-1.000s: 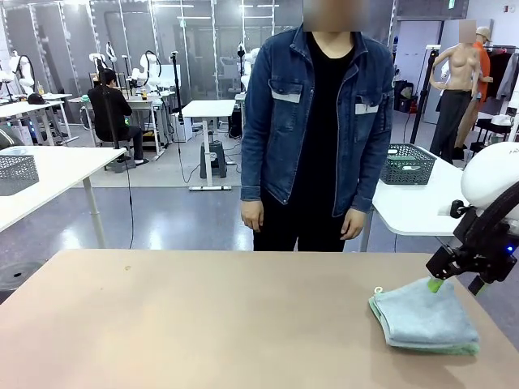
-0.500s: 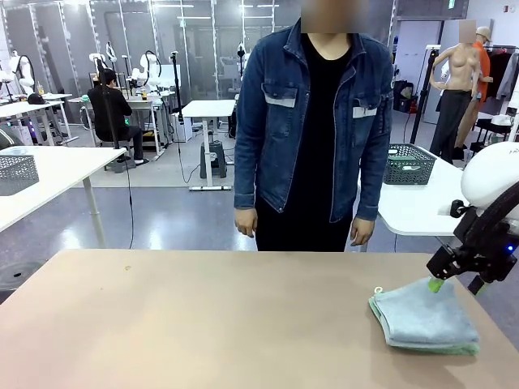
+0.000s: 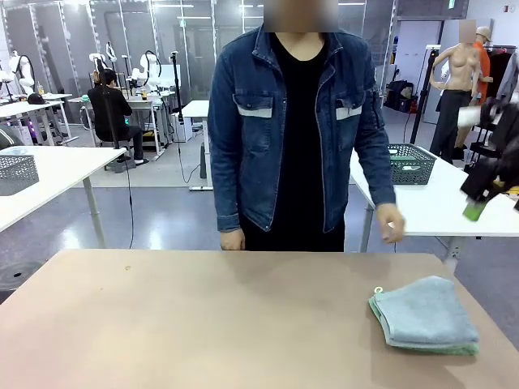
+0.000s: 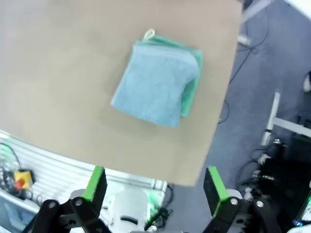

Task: Fold the towels and place them in the basket.
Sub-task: Stack the folded Towel with hook on the right side of the table.

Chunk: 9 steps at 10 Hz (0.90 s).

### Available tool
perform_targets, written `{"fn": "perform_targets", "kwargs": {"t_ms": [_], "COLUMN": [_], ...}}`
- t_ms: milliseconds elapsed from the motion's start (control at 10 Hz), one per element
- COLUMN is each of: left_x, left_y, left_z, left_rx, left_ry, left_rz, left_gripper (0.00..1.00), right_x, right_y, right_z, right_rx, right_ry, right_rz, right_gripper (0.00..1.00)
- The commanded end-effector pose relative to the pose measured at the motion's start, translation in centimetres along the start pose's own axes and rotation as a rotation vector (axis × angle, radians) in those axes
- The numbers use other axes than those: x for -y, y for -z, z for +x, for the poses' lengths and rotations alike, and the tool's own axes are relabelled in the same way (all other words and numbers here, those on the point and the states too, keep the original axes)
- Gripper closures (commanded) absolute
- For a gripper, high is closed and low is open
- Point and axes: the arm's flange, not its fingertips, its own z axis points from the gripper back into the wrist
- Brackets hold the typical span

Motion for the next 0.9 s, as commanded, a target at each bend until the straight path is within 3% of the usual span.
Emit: {"fn": "perform_targets", "kwargs": {"t_ms": [0, 300, 600, 800], "left_x": [0.0, 0.0, 0.0, 0.0], "left_y": [0.0, 0.0, 0.0, 0.0], "left_z": [0.0, 0.0, 0.0, 0.0], "left_rx": [-0.002, -0.002, -0.002, -0.002], "left_ry": [-0.003, -0.003, -0.003, -0.003], "left_rz": [0.006, 0.006, 0.006, 0.006], "left_gripper": [0.0, 0.0, 0.0, 0.0], "right_x": [-2.3, -5.4, -5.5, -4.4], "right_y": [-4.6, -12.0, -13.1, -12.0], "right_z": [-0.4, -6.5, -11.4, -11.5], "right_rx": [0.029, 0.187, 0.214, 0.198], "right_ry": [-0.099, -0.233, -0.324, -0.317], "right_rz": [-0.078, 0.023, 0.163, 0.217], "right_gripper": [0.0, 0.0, 0.0, 0.0]}}
